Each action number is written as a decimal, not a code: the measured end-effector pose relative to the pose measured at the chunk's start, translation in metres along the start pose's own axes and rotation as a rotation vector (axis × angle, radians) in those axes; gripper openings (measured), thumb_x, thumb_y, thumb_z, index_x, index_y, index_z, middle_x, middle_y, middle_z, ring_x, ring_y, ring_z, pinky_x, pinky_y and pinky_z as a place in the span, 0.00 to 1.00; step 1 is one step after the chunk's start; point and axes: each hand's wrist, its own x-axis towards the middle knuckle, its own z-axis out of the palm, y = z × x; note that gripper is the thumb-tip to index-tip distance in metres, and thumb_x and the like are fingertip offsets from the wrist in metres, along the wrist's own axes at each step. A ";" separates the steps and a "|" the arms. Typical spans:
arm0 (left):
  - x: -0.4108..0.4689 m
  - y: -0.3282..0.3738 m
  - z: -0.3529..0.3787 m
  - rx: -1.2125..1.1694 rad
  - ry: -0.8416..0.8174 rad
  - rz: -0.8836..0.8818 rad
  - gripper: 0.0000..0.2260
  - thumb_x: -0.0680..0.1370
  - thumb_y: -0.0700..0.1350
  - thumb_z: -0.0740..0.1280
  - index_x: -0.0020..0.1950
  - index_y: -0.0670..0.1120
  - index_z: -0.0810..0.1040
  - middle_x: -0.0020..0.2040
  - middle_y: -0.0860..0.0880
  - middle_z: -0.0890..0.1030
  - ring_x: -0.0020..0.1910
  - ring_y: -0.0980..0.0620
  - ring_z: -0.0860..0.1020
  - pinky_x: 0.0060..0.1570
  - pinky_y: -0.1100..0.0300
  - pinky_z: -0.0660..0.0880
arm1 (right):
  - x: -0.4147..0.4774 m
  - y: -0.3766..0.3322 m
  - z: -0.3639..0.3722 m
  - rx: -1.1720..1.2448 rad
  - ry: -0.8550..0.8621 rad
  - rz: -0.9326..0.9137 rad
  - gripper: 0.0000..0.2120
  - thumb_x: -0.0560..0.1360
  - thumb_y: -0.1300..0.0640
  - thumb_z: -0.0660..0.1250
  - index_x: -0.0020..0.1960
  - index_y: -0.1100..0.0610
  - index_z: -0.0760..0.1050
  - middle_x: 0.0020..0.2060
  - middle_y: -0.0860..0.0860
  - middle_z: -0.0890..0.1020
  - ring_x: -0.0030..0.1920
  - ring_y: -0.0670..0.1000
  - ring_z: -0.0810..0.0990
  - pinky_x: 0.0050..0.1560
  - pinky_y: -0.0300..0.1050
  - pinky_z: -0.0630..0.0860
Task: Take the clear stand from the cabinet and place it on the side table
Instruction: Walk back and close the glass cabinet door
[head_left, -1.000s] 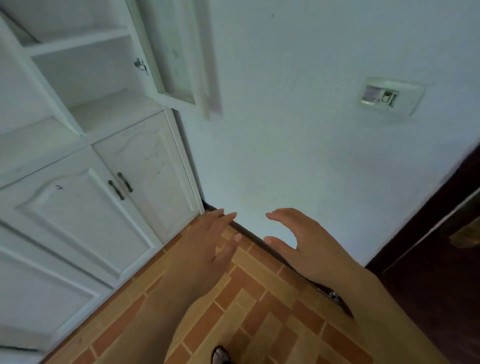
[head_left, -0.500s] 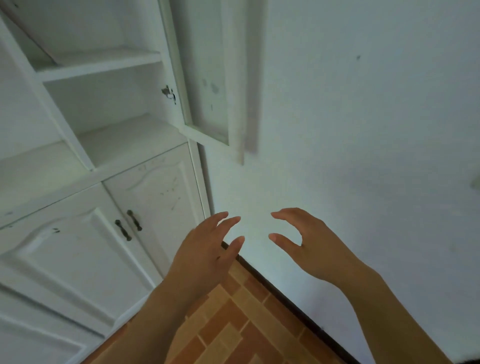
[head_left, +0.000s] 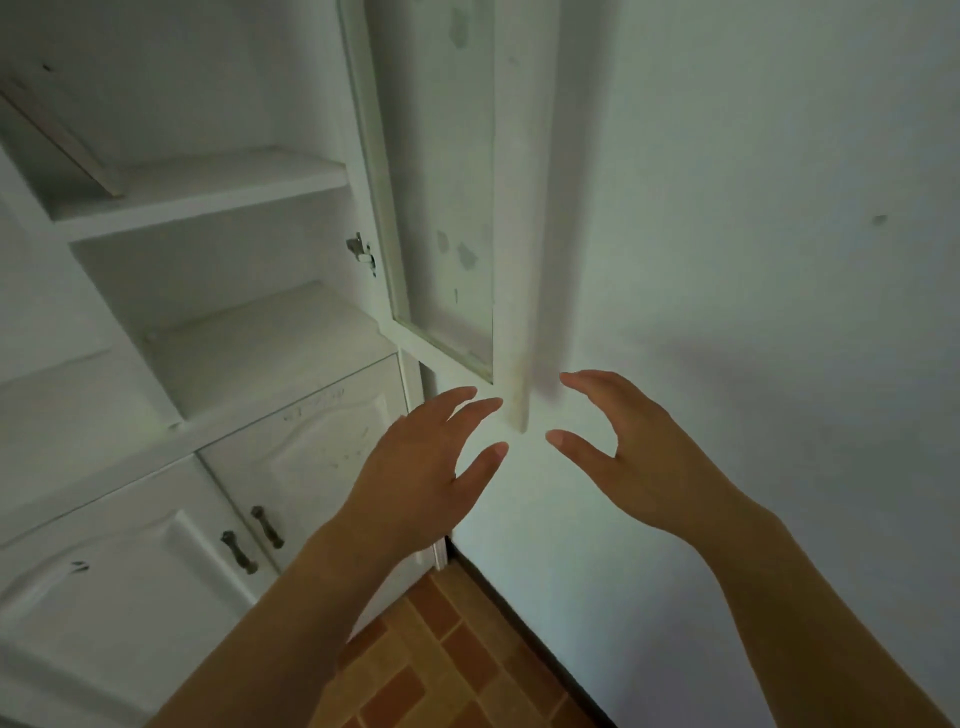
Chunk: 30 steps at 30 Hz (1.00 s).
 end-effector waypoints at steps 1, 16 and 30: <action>0.012 0.000 -0.004 0.007 0.011 -0.001 0.27 0.74 0.66 0.48 0.72 0.61 0.57 0.75 0.57 0.58 0.73 0.55 0.57 0.71 0.55 0.53 | 0.013 0.002 -0.004 0.011 0.005 -0.017 0.26 0.74 0.43 0.60 0.69 0.48 0.61 0.68 0.43 0.67 0.65 0.43 0.67 0.59 0.35 0.61; 0.149 0.009 -0.085 0.055 0.338 0.038 0.25 0.77 0.57 0.56 0.73 0.56 0.55 0.74 0.53 0.60 0.71 0.53 0.62 0.68 0.54 0.62 | 0.166 0.020 -0.086 0.147 0.143 -0.281 0.26 0.73 0.43 0.63 0.69 0.46 0.63 0.66 0.42 0.70 0.64 0.43 0.70 0.64 0.49 0.70; 0.218 0.043 -0.163 0.038 0.663 0.047 0.27 0.78 0.56 0.57 0.74 0.53 0.54 0.75 0.51 0.60 0.71 0.53 0.62 0.63 0.63 0.57 | 0.229 -0.006 -0.131 0.386 0.242 -0.435 0.25 0.72 0.44 0.65 0.68 0.45 0.64 0.64 0.40 0.71 0.59 0.40 0.72 0.55 0.43 0.76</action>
